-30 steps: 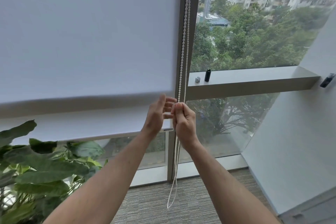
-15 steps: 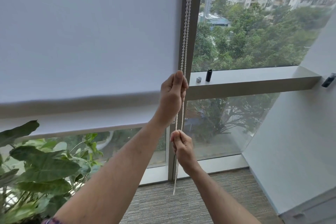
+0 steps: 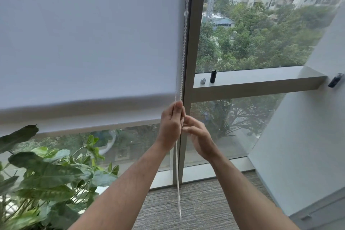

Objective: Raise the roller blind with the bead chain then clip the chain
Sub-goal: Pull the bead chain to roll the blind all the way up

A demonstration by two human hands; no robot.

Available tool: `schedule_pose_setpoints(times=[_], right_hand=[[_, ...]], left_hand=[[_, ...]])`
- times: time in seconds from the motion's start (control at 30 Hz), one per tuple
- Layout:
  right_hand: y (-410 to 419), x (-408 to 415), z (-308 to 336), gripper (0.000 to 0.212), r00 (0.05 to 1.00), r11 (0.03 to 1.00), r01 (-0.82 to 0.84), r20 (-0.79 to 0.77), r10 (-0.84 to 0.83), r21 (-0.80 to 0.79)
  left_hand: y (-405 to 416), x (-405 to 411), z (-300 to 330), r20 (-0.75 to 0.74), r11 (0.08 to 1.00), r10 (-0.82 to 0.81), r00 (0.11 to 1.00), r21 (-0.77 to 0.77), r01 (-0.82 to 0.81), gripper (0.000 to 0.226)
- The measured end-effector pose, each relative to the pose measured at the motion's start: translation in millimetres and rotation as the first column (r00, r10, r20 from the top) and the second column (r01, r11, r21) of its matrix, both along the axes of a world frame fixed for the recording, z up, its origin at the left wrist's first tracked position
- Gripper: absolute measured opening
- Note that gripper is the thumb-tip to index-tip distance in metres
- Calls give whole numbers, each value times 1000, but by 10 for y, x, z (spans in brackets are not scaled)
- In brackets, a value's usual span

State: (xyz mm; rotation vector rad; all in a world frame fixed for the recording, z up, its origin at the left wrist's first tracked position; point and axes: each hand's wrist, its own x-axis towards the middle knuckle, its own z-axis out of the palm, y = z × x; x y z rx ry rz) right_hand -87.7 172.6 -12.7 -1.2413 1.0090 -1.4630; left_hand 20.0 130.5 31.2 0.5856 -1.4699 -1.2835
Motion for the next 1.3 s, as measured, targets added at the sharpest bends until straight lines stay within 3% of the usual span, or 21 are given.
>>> schedule_pose_setpoints(times=[0.13, 0.33, 0.57, 0.77, 0.87, 0.97, 1.13, 1.3], right_hand=[[-126, 48, 447, 43, 986, 991, 117, 127, -107, -69], [-298, 230, 1143, 39, 982, 950, 151, 149, -113, -272], [-353, 414, 859, 41, 929, 903, 370, 68, -364, -220], [-290, 406, 660, 41, 904, 879, 425, 56, -423, -218], [-252, 427, 528, 41, 888, 868, 452, 10, -460, -205], [-205, 463, 375, 39, 888, 875, 451, -13, -460, -175], [-137, 526, 178, 40, 895, 883, 438, -6, -445, -167], [-79, 539, -23, 41, 869, 871, 477, -82, -487, -121]], left_hand=[[73, 11, -200, 46, 999, -9, 999, 53, 7, 40], [119, 44, -498, 121, 996, -9, 993, 93, -2, 41], [145, 168, -774, 220, 990, -92, 971, 127, 65, 41], [90, 247, -889, 252, 960, -255, 934, 185, 212, 39], [-20, 277, -910, 294, 954, -251, 922, 235, 185, 44], [-149, 278, -807, 247, 967, -164, 955, 234, 105, 50], [-239, 255, -377, 102, 992, -75, 992, 106, 64, 38], [-233, 203, -7, -90, 986, -18, 996, 161, 33, 37]])
